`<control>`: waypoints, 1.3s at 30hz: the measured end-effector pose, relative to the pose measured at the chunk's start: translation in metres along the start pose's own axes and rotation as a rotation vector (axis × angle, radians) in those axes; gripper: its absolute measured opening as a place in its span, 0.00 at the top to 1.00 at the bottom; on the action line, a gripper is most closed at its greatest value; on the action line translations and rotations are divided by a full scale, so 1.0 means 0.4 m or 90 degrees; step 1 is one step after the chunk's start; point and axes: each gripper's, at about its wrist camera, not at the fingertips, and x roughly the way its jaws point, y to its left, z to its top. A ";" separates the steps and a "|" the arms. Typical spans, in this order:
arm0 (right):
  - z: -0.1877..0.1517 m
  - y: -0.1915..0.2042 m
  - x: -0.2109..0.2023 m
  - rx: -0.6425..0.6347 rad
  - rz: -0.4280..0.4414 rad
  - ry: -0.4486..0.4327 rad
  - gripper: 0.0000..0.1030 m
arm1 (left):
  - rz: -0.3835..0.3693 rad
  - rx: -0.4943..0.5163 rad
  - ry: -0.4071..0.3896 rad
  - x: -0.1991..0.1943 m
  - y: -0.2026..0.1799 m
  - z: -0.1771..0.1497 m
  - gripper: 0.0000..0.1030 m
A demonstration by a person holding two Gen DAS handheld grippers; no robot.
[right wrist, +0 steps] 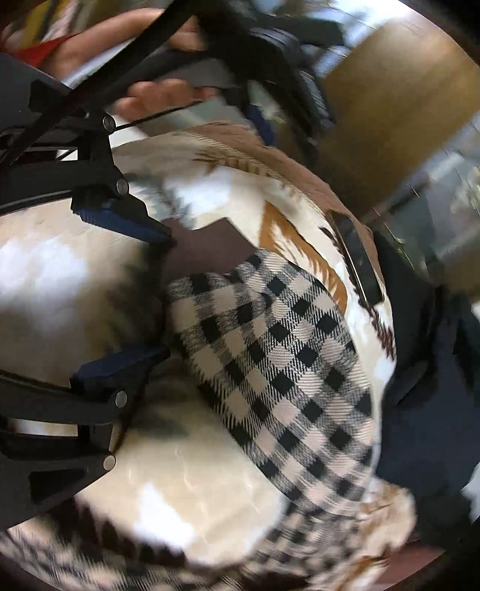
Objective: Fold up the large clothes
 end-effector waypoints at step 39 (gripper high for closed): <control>-0.050 -0.803 -0.834 0.257 -0.482 -0.118 0.68 | -0.227 0.306 0.101 -0.046 -0.509 -0.299 0.42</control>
